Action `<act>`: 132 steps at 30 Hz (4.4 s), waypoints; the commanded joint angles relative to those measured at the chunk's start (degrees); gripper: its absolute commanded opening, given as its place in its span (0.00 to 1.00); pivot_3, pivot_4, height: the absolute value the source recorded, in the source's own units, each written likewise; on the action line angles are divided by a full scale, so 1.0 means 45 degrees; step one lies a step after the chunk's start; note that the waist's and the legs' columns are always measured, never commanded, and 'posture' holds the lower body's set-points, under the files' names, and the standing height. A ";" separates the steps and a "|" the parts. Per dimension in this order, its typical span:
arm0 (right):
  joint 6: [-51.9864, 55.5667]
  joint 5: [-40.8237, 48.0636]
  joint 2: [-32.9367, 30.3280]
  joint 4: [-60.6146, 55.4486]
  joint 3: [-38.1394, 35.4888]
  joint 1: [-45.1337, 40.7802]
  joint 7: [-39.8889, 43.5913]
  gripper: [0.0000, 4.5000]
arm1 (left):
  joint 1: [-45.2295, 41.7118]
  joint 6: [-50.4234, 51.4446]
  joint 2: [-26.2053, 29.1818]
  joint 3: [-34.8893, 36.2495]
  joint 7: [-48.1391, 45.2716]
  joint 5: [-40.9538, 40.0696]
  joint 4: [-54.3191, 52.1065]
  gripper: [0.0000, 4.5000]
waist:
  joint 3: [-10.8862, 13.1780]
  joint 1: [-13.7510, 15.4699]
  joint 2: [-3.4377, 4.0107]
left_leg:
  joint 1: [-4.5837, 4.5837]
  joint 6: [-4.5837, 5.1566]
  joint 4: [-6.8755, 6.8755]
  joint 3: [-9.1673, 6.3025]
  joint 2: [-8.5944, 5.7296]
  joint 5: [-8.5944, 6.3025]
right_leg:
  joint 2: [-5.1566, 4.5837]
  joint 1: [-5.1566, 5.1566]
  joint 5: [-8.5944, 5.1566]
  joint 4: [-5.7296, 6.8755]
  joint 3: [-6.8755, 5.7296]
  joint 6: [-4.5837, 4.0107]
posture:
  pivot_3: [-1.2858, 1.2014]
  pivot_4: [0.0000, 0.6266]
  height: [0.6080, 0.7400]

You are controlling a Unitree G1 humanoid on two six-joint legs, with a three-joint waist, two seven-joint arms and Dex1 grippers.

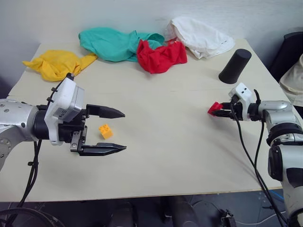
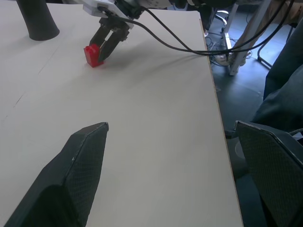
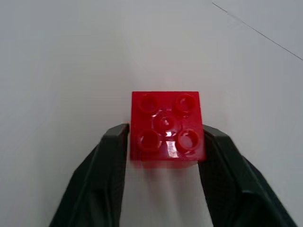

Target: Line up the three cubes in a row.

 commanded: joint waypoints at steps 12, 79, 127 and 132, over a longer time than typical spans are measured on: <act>0.2120 0.3621 -0.1014 -1.5152 0.1734 0.6543 0.5419 0.33 | 0.1250 -0.2611 -0.0113 -0.1698 -0.1821 0.3375 -0.0336 1.00 | 0.0003 0.0320 0.0007 | -0.0021 -0.0021 -0.0002 -0.0026 0.0023 -0.0006 | 0.0031 -0.0012 0.0001 0.0030 -0.0010 0.0001 | 0.52 0.24 1.00; 0.8080 0.8383 -0.1896 -2.0227 -0.0357 0.7287 0.1715 1.00 | 0.0563 -0.2947 -0.0224 -0.1793 -0.0454 0.8195 0.5698 1.00 | -0.0025 0.0296 -0.0048 | -0.0011 0.0033 0.0005 -0.0002 0.0003 -0.0027 | -0.0029 -0.0013 0.0002 0.0010 -0.0044 -0.0003 | 0.52 0.24 1.00; 0.7132 0.8533 -0.3040 -2.1255 -0.0382 0.8776 0.2332 1.00 | 0.2195 -0.4471 -0.1434 -0.3212 -0.2272 0.7956 0.1547 0.33 | -0.0026 0.0493 -0.0048 | -0.0009 0.0055 0.0012 -0.0015 -0.0023 -0.0025 | -0.0067 0.0005 0.0008 0.0003 -0.0043 0.0007 | 0.52 0.24 1.00; 0.6958 0.8200 -0.3662 -2.1528 -0.0321 0.9423 0.2521 1.00 | -0.0003 -0.2898 -0.3142 -0.5980 -0.0814 0.9247 0.0980 0.33 | -0.0026 0.0692 -0.0049 | -0.0008 0.0057 0.0023 -0.0010 -0.0029 -0.0021 | -0.0036 0.0009 0.0015 0.0002 -0.0031 0.0019 | 0.52 0.24 1.00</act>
